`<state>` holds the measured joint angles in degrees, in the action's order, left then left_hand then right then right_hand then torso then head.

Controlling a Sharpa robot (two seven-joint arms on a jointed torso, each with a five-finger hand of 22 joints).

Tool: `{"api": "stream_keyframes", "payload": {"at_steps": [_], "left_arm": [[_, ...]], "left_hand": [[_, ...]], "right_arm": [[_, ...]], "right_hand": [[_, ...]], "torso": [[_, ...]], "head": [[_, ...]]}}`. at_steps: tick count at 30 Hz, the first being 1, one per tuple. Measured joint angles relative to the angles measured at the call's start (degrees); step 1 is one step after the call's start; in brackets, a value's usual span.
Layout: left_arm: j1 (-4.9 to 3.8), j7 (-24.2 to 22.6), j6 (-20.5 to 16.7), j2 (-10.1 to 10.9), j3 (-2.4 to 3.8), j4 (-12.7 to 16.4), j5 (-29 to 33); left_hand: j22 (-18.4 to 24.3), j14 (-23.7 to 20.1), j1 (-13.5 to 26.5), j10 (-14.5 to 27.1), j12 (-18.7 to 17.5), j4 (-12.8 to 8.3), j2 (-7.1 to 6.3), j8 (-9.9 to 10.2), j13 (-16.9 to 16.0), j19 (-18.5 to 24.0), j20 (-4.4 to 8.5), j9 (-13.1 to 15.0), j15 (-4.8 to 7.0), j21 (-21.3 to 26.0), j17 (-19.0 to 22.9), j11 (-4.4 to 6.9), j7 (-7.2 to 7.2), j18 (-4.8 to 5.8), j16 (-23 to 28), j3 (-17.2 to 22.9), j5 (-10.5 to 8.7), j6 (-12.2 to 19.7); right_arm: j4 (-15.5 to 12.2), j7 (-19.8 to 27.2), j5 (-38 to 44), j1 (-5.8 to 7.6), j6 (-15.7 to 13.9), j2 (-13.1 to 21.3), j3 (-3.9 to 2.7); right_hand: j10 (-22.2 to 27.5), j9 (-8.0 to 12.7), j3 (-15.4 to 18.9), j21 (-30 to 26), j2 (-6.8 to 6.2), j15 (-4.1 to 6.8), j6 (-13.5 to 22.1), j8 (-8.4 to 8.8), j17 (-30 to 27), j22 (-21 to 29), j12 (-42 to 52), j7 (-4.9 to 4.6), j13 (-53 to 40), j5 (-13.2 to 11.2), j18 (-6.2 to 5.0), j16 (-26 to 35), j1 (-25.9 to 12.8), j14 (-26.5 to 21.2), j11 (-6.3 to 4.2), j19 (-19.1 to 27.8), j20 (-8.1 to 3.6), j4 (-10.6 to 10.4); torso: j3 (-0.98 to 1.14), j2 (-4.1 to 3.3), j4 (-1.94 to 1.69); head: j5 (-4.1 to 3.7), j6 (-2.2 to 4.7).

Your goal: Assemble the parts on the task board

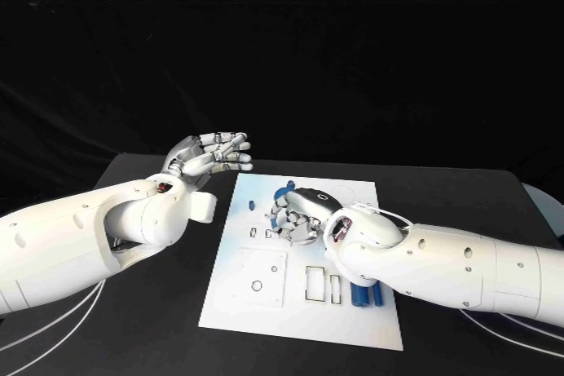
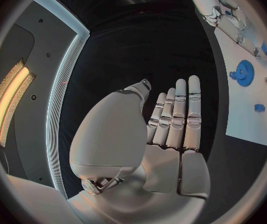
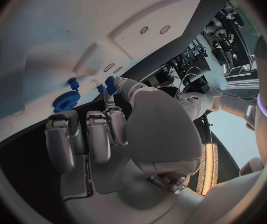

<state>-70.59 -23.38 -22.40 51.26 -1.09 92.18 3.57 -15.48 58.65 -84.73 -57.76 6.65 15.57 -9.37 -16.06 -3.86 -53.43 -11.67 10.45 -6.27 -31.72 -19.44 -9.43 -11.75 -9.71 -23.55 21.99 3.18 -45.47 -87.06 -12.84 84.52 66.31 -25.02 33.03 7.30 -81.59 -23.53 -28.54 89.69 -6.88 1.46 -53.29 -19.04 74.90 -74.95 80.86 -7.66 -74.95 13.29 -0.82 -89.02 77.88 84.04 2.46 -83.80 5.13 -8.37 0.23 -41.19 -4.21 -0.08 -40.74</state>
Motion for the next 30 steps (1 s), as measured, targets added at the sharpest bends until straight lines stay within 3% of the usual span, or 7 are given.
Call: {"api": "stream_keyframes", "payload": {"at_steps": [13,30], "left_arm": [[0.00,0.2,0.2,-0.7,-0.06,-0.6,-0.1],[0.00,0.3,0.4,-0.7,-0.10,-0.7,-0.2]], "left_hand": [[-0.1,0.0,0.0,0.0,0.0,0.0,0.00,0.0,0.0,0.0,0.00,0.0,0.00,0.0,-0.1,0.00,0.00,0.00,0.0,0.0,0.00,0.0],[-0.1,0.0,0.0,0.0,0.0,0.0,0.00,0.0,0.0,0.0,0.00,0.0,0.00,0.0,-0.1,0.00,0.00,0.00,0.0,0.0,0.00,0.0]], "right_arm": [[1.2,-0.6,2.2,-0.67,2.4,-0.7,0.20],[1.5,-0.8,3.4,-0.69,3.7,-0.8,0.24]], "right_hand": [[0.2,0.0,0.0,0.0,-0.53,0.00,0.1,-0.01,0.0,0.0,0.0,0.10,0.0,0.0,0.00,0.0,-0.5,0.0,-0.21,-0.2,-0.21,0.0],[0.2,0.0,0.0,0.0,-0.76,-0.01,0.2,-0.05,0.0,0.0,0.0,0.20,0.0,-0.2,0.00,0.0,-1.2,0.0,-0.21,-0.2,-0.20,0.0]], "torso": [[0.07,-0.04,0.16],[0.04,0.04,0.02]], "head": [[-0.02,-0.36],[-0.06,-0.55]]}}
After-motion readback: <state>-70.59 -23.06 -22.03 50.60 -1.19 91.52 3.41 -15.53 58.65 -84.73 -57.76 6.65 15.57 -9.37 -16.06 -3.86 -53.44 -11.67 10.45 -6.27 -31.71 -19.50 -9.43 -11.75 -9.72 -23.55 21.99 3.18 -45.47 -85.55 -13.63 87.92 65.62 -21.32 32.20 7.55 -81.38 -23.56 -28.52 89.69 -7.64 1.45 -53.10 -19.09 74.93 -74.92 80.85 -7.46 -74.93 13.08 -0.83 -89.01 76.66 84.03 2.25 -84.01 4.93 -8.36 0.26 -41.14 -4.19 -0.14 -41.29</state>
